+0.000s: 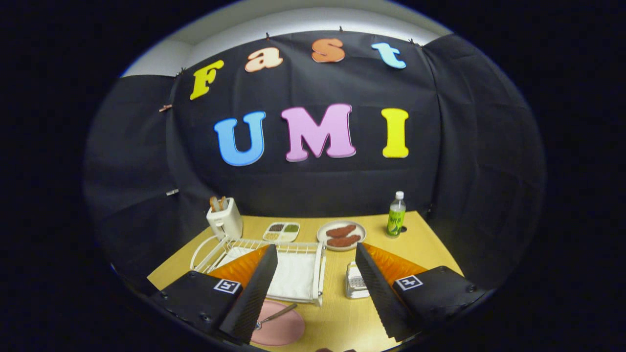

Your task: Take the plate from the dish rack, then take the spoon from the basket and place it into the plate.

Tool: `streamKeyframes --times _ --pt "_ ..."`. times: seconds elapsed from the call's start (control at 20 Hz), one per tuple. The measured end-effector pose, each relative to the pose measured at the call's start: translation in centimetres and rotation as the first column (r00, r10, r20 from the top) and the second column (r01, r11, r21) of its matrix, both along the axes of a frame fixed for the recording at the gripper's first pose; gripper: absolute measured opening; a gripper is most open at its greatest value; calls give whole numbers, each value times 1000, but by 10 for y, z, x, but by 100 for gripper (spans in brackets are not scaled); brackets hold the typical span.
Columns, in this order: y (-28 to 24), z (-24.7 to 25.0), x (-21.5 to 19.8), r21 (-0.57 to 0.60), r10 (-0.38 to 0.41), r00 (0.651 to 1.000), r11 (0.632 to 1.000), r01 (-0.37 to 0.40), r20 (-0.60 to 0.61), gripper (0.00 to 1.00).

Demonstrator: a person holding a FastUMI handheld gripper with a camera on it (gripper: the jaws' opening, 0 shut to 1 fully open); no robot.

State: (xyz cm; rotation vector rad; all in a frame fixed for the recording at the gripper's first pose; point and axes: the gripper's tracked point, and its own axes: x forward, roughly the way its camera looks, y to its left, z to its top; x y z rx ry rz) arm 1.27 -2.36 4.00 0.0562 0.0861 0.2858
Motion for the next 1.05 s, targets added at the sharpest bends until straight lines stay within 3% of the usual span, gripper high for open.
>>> streamKeyframes --times 0.2,0.35,0.7,1.05 --pt "-45 70 0 -26 -20 981 999 26 195 98" --pt "-70 89 3 -35 -9 967 999 18 256 98" --pt "-102 68 8 -55 57 979 997 -47 196 98" --pt "-95 43 11 -60 60 992 997 -53 114 98"
